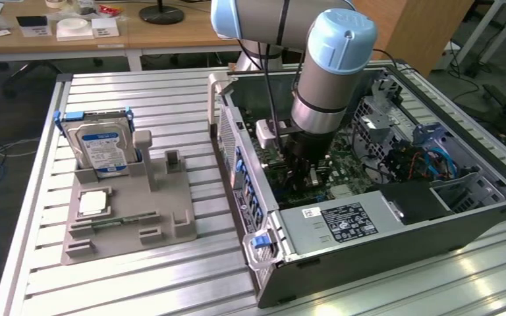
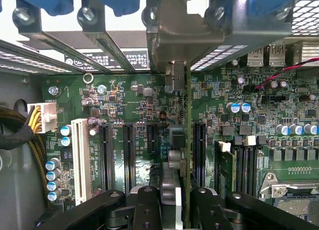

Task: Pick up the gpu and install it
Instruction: 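Insert the gpu into the slot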

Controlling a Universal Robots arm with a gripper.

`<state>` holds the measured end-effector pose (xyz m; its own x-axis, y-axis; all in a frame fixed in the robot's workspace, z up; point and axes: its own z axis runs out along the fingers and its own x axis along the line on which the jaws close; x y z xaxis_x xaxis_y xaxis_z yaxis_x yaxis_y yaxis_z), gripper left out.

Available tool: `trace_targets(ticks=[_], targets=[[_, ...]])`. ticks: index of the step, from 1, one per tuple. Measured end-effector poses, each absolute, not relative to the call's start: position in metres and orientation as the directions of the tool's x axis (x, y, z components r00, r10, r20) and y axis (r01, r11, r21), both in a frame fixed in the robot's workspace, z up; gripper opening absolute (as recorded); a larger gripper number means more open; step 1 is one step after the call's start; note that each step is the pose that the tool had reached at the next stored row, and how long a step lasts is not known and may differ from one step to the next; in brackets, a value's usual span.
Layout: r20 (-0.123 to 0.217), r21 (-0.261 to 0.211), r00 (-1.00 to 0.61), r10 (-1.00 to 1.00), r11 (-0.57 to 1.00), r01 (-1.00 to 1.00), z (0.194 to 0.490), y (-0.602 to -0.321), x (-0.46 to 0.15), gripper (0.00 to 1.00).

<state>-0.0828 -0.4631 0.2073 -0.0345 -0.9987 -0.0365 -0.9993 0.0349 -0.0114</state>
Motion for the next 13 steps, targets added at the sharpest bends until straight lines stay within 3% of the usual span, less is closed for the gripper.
trace_targets(ticks=[13], targets=[[-0.037, -0.011, -0.035, -0.999, 0.035, -0.999, 0.2144, -0.4630, -0.0829, 0.28]])
